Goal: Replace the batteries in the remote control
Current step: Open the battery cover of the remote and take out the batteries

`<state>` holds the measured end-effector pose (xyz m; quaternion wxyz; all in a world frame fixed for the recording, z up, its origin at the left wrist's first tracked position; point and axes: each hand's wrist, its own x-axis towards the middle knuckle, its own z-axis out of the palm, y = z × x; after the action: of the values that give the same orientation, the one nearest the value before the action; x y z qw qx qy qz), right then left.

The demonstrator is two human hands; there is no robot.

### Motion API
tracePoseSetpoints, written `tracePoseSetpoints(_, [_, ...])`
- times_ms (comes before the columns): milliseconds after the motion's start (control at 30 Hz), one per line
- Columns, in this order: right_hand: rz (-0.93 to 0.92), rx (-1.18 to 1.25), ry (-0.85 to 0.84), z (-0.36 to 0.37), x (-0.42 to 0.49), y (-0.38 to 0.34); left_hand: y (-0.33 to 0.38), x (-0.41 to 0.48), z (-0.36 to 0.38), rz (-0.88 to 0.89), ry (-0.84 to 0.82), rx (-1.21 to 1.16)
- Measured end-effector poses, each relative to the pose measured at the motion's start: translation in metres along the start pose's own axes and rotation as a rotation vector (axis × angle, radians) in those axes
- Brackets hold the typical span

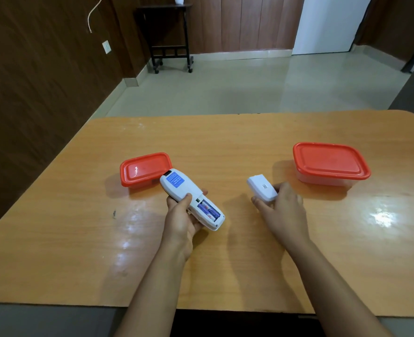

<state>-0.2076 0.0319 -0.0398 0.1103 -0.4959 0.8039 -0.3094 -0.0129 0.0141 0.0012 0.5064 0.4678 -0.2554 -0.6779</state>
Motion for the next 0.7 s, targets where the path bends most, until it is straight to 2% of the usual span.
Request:
tracePoseSetpoints(267, [-0.001, -0.165, 0.093, 0.019, 0.007, 0.002, 0.001, -0.001, -0.001, 0.004, -0.05, 0.053])
tracePoseSetpoints(467, [-0.011, -0.186, 0.06, 0.016, 0.005, 0.004, 0.002, -0.001, -0.003, -0.007, -0.054, 0.051])
tracePoseSetpoints(567, [-0.18, 0.044, 0.099, 0.006, -0.003, -0.015, 0.003, 0.0, -0.003, -0.014, -0.066, 0.052])
tracePoseSetpoints(633, [-0.337, 0.256, 0.056, 0.0, -0.017, -0.034, 0.002, 0.0, -0.003, -0.031, -0.082, 0.067])
tracePoseSetpoints(700, [-0.5, 0.333, -0.004, 0.0, -0.032, -0.047, 0.0, 0.0, -0.002, -0.057, -0.112, 0.1])
